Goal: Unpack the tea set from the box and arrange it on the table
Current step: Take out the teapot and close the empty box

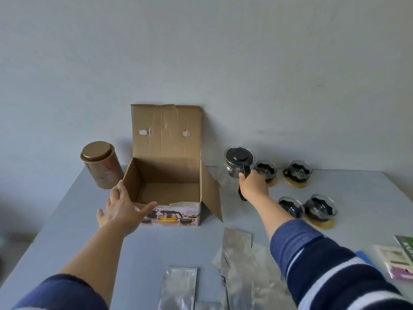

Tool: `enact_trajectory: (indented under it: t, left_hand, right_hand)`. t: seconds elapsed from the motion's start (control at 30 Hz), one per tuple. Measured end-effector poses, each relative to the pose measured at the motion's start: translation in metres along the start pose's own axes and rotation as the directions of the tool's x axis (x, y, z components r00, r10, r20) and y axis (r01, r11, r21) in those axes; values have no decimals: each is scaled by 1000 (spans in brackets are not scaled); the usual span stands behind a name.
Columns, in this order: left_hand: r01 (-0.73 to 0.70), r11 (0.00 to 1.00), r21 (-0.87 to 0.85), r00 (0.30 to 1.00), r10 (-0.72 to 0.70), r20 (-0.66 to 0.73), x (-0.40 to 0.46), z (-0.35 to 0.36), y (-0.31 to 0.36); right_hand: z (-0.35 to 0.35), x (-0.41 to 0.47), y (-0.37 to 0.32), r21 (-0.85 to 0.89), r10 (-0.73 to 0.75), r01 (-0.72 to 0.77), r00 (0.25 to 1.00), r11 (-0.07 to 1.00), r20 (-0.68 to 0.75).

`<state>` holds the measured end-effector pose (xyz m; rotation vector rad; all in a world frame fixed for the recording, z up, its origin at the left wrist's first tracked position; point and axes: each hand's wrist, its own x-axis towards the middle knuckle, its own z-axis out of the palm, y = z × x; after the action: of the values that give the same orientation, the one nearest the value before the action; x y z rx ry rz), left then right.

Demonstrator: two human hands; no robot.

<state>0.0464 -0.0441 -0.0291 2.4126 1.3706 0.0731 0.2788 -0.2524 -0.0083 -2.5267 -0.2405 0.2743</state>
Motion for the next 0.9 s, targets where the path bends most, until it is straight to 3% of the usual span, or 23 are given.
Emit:
enact_trajectory:
  t: [0.5, 0.67, 0.73, 0.8, 0.83, 0.9]
  left_hand:
    - [30, 1000, -2, 999, -30, 13, -1, -2, 3]
    - [52, 979, -199, 999, -50, 18, 6, -4, -7]
    - [124, 923, -365, 989, -143, -26, 10, -6, -11]
    - [196, 860, -471, 972, -235, -25, 14, -11, -17]
    - [224, 828, -514, 963, -270, -16, 15, -13, -21]
    - [223, 792, -568, 961, -275, -7, 16, -19, -28]
  right_hand:
    - [13, 26, 11, 7, 29, -30, 995, 1000, 94]
    - [23, -21, 13, 109, 21, 3, 976, 994, -218]
    - [41, -46, 13, 212, 16, 5, 995, 977, -95]
    - [61, -63, 8, 360, 135, -193, 974, 913, 180]
    - [67, -70, 4, 456, 253, -365, 923, 811, 289]
    - [75, -75, -3, 635, 379, -603, 797, 483, 469]
